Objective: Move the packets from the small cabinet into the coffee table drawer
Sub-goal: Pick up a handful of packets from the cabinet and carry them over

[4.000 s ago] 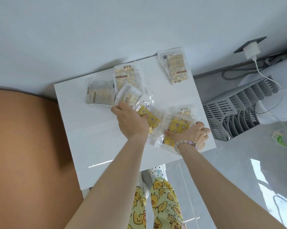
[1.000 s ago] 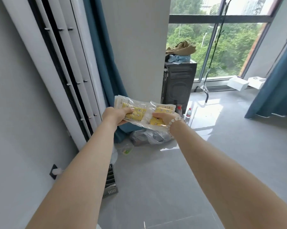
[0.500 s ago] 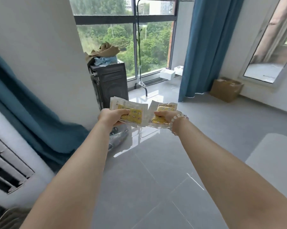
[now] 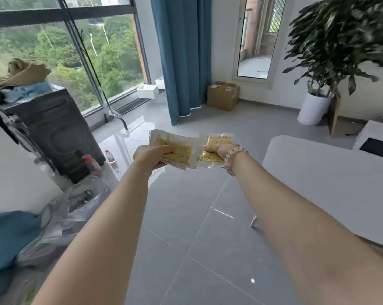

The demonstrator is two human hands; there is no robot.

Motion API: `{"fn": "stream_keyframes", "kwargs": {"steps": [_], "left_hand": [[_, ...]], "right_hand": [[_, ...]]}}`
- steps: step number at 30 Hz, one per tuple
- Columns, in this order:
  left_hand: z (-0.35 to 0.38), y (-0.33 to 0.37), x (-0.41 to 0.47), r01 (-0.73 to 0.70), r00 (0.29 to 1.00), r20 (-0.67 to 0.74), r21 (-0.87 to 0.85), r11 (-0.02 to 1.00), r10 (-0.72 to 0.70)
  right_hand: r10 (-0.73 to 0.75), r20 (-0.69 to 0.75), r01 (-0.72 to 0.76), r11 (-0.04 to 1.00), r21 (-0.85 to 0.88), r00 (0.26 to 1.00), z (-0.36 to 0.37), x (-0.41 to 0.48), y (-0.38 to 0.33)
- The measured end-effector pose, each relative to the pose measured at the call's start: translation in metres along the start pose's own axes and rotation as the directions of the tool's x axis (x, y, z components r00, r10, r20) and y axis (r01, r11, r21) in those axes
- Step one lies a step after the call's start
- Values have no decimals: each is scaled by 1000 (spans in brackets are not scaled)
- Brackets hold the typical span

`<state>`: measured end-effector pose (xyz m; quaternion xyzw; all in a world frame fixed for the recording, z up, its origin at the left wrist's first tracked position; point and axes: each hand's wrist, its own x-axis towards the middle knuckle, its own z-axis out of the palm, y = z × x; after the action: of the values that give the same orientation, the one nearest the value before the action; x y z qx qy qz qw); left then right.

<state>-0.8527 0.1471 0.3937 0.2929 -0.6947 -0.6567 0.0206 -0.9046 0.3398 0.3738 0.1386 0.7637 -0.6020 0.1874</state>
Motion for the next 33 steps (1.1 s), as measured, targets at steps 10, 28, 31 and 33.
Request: {"fn": "stream_keyframes", "kwargs": {"steps": [10, 28, 31, 33], "left_hand": [[117, 17, 36, -37, 957, 290, 135, 990, -4], [335, 34, 40, -183, 665, 739, 304, 935, -110], [362, 23, 22, -205, 602, 784, 338, 918, -154], [377, 14, 7, -224, 565, 806, 358, 906, -179]], "right_hand": [[114, -192, -86, 985, 148, 975, -83, 20, 24], [369, -554, -198, 918, 344, 746, -214, -4, 51], [395, -597, -215, 911, 352, 698, -221, -24, 61], [440, -617, -228, 890, 394, 652, -228, -34, 72]]}}
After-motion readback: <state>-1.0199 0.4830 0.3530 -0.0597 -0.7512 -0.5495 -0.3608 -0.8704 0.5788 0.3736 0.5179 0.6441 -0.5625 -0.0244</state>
